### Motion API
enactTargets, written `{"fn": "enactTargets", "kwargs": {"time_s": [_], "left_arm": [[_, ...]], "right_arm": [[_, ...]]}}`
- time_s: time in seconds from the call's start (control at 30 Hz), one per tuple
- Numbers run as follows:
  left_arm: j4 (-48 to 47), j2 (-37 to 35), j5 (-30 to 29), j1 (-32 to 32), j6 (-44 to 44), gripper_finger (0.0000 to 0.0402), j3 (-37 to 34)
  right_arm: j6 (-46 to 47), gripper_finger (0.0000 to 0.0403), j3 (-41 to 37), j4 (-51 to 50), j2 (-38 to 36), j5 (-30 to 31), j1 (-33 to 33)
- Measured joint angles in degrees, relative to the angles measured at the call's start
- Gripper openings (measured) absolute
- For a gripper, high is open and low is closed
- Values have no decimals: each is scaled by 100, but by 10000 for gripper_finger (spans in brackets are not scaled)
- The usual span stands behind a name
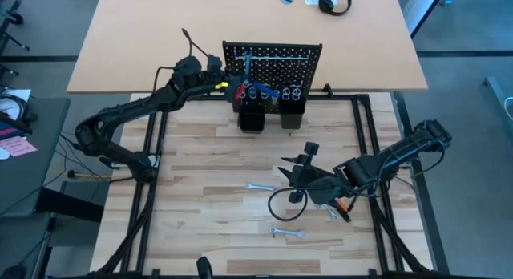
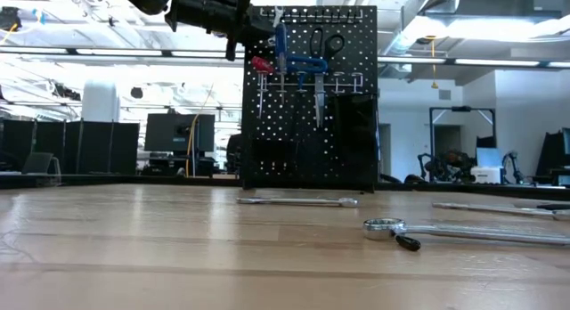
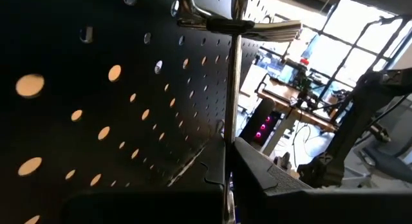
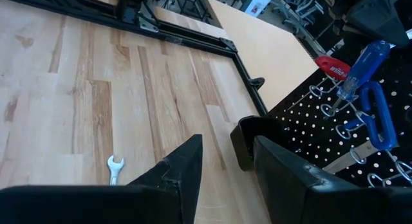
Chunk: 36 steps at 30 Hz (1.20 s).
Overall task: Hang tools onto peg board
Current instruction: Hang the wrench on the pegboard
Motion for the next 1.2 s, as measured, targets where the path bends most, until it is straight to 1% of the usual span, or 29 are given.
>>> {"fn": "enactTargets", "kwargs": {"time_s": [0.53, 0.67, 0.97, 1.07, 1.2], "left_arm": [[-90, 0, -117, 4, 93, 25, 0], [-116, 0, -146, 7, 87, 47, 0], [-173, 0, -84, 94, 100, 110, 0], [-254, 0, 108, 174, 104, 123, 0], [-427, -74, 372, 280, 114, 129, 0]], "right_arm": [[0, 148, 0, 0, 0, 0, 0], [1, 148, 0, 0, 0, -2, 0], [2, 148, 0, 0, 0, -2, 0], [1, 148, 0, -1, 0, -2, 0], [1, 148, 0, -3, 0, -2, 0]]}}
